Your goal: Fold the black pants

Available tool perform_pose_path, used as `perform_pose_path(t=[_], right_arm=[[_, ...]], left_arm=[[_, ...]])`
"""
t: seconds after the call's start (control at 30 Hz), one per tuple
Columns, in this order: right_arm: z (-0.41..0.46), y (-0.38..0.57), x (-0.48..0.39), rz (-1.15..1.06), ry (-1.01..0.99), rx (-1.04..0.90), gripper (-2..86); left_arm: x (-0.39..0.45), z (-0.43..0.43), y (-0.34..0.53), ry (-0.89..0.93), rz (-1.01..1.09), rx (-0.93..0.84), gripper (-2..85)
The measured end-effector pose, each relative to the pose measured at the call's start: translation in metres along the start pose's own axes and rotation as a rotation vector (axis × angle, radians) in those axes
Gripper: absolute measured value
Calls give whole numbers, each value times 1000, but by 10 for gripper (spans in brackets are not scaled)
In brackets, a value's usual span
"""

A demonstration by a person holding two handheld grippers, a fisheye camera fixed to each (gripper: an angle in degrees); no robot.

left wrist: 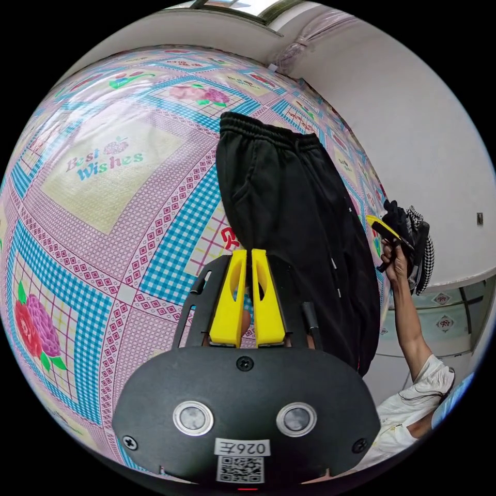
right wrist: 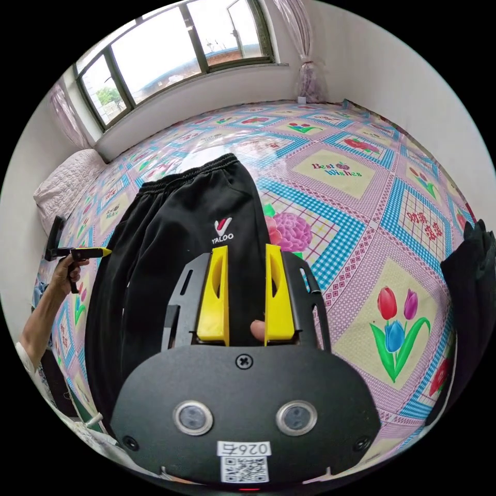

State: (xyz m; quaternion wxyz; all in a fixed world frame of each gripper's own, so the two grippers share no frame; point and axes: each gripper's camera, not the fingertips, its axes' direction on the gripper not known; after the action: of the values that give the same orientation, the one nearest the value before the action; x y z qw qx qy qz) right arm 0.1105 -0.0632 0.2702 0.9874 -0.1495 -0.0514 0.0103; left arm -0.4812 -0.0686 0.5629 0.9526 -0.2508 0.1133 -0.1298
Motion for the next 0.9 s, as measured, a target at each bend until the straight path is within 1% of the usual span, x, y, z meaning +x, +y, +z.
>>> perform_pose_path(t=[0.13, 0.2, 0.3, 0.37, 0.43, 0.47, 0.5, 0.6, 0.7, 0.73, 0.77, 0.83, 0.9], right_arm=[[13, -18, -14, -16, 38, -29, 66], [17, -27, -21, -25, 37, -31, 66], [20, -36, -31, -51, 24, -33, 67], [20, -39, -38, -75, 29, -34, 70], [20, -42, -43, -97, 18, -33, 74], [19, -44, -45, -107, 10, -26, 75], [18, -46, -47, -114, -2, -20, 76], [18, -52, -50, -110, -43, -6, 76], [20, -61, -50, -80, -103, 10, 78], [21, -64, -49, -68, -121, 12, 80], [24, -69, -47, -38, -163, 20, 83], [28, -77, -42, 13, -216, 26, 88], [36, -86, -40, 60, -258, 35, 90]], left_arm=[[-34, -22, 8, 58, -73, 47, 0], [-46, -33, 11, 57, -93, 62, 1], [-56, -54, 16, -22, -76, 44, 3], [-60, -74, 23, -156, -34, 3, 7], [-63, -84, 27, -209, 24, -53, 13], [-67, -89, 31, -189, 46, -79, 21], [-70, -94, 33, -182, 37, -78, 25], [-78, -129, 46, -218, 13, 19, 65], [-96, -154, 48, -81, -53, 153, 112], [-103, -156, 46, 5, -91, 206, 133], [-108, -154, 41, 74, -112, 243, 136], [-107, -143, 31, 115, -132, 262, 140], [-98, -128, 17, 98, -126, 238, 153]])
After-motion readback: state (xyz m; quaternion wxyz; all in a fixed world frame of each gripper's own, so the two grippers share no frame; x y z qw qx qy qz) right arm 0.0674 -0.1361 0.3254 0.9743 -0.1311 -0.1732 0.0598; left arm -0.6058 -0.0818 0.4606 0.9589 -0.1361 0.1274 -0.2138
